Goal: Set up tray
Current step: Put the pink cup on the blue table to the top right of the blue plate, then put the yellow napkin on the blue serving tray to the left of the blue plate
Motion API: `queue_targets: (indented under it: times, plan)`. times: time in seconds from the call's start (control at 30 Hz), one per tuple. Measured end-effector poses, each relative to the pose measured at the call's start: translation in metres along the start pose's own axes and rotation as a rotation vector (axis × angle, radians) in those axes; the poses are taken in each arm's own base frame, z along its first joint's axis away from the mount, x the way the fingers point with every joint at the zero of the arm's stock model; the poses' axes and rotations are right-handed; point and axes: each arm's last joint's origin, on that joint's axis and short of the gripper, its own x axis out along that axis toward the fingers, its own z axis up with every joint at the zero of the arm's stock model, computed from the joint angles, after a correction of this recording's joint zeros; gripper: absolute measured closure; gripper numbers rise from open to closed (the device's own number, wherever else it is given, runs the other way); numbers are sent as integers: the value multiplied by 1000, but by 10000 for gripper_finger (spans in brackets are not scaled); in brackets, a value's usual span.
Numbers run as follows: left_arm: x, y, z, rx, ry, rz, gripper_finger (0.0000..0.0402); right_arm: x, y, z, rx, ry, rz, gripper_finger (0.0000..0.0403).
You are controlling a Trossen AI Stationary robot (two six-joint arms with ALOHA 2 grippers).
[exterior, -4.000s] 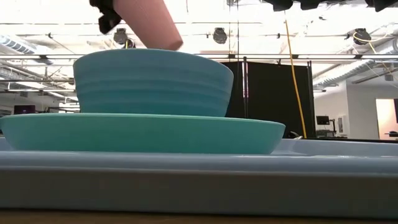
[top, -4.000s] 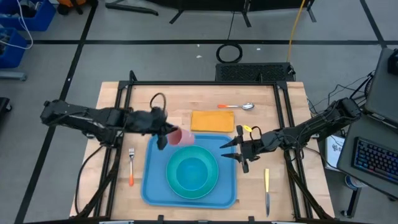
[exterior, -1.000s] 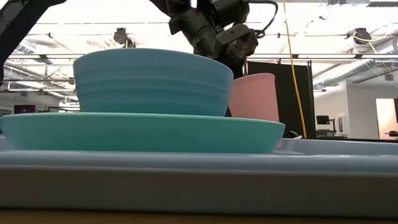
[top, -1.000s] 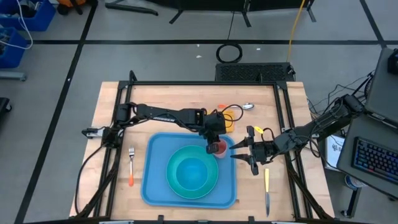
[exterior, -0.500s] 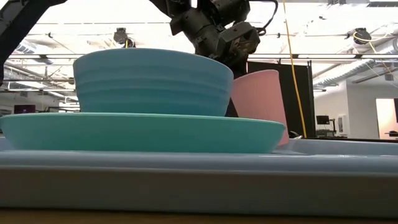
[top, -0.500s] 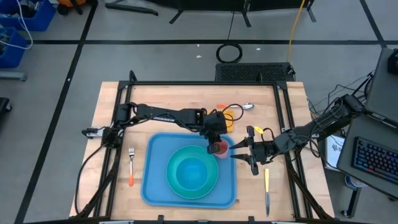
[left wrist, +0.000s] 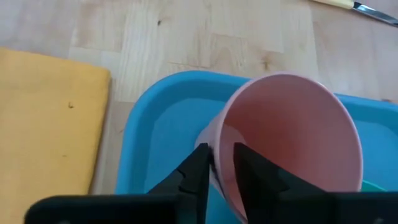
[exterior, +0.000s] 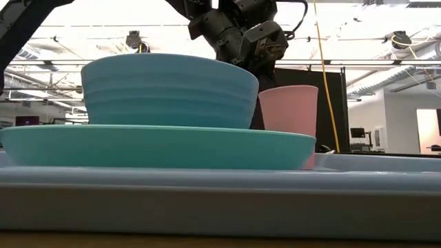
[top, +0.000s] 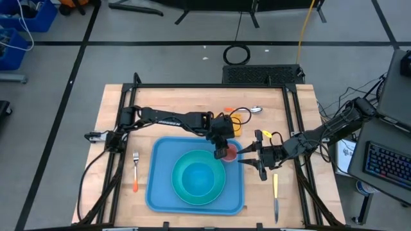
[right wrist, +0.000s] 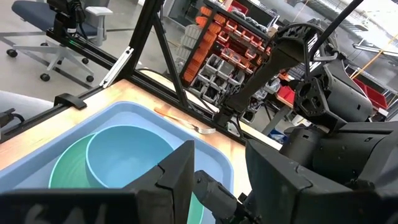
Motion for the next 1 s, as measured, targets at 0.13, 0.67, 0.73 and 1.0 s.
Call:
queue_targets:
  times: [0.13,0.67,0.73,1.0]
  plan:
    - [0,0,0,-13,0,0,321,0,0,0,0,0,0,268]
    - [-6,-1,0,-27,5,10,320,0,0,-1,-3,6,3,268]
    - [-6,-1,1,-24,4,11,320,0,0,-1,-3,6,3,268]
    - [-13,2,3,-23,-6,16,320,0,0,-1,0,8,4,268]
